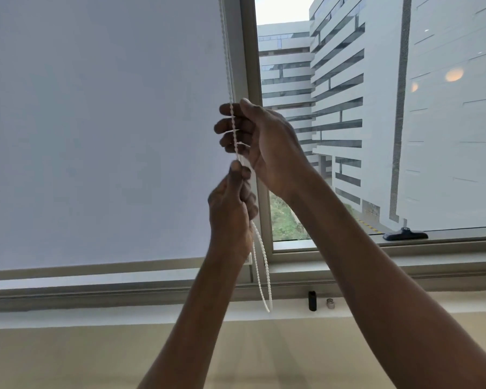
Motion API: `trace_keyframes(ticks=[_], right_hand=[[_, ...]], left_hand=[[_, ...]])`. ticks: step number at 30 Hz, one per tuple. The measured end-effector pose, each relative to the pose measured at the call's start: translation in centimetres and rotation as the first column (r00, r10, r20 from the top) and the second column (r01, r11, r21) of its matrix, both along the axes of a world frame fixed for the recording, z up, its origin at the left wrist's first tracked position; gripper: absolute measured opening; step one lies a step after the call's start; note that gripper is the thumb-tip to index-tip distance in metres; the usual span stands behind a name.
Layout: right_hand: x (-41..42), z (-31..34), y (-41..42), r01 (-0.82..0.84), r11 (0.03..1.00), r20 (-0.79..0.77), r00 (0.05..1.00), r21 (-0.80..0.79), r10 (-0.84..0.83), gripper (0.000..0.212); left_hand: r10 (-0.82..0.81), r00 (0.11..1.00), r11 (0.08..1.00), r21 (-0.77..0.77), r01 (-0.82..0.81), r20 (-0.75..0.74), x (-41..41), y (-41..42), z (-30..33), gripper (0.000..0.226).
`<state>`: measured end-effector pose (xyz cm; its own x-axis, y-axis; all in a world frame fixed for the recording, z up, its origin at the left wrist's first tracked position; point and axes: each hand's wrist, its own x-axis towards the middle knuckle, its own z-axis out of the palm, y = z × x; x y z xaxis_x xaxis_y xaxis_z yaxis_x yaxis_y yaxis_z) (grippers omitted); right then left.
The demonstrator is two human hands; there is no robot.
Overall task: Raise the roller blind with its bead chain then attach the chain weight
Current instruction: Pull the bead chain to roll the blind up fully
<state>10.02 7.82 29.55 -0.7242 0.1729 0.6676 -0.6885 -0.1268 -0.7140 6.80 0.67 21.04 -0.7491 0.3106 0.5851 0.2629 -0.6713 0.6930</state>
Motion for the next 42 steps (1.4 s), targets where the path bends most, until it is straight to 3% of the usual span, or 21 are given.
trace_keyframes(ticks=[4, 10, 16, 20, 24, 29, 34, 42], right_hand=[[-0.1, 0.3, -0.6, -0.12, 0.986, 0.116, 0.984, -0.113, 0.133, 0.033], [-0.7, -0.5, 0.1, -0.155, 0.969, -0.044, 0.988, -0.191, 0.149, 0.03], [-1.2, -0.9, -0.5, 0.048, 0.987, -0.154, 0.985, -0.152, -0.072, 0.033], [-2.2, -2.1, -0.9, 0.292, 0.95, -0.215, 0.926, -0.109, -0.309, 0.031], [-3.3, -7.4, -1.1, 0.457, 0.889, -0.198, 0.869, -0.033, -0.454, 0.029], [-4.1, -11.3, -1.7, 0.343, 0.939, -0.121, 0.931, -0.04, -0.345, 0.031], [-4.0, -11.0, -1.3, 0.311, 0.95, -0.114, 0.944, 0.001, -0.309, 0.037], [-3.6, -10.9, -0.1, 0.319, 0.947, -0.094, 0.944, 0.025, -0.316, 0.036]], left_hand=[[-0.007, 0.999, 1.0, -0.015, 0.008, 0.044, 0.7, 0.9, -1.7, 0.052], [0.11, 0.992, 0.992, -0.055, -0.114, -0.069, 0.5, 1.5, -1.9, 0.055], [0.209, 0.97, 0.963, -0.146, -0.226, -0.127, -0.5, 1.6, -1.8, 0.05], [0.054, 0.994, 0.955, -0.285, -0.079, -0.097, -1.6, 0.7, -0.2, 0.063], [-0.12, 0.992, 0.977, -0.175, 0.123, 0.028, -3.0, -0.9, 3.6, 0.066], [-0.304, 0.953, 0.937, -0.177, 0.3, 0.001, -3.0, -2.0, 7.3, 0.068], [-0.296, 0.954, 0.949, -0.096, 0.299, 0.049, -2.5, -1.0, 7.5, 0.054], [-0.106, 0.993, 0.994, 0.035, 0.104, 0.058, -2.4, 0.6, 6.9, 0.044]])
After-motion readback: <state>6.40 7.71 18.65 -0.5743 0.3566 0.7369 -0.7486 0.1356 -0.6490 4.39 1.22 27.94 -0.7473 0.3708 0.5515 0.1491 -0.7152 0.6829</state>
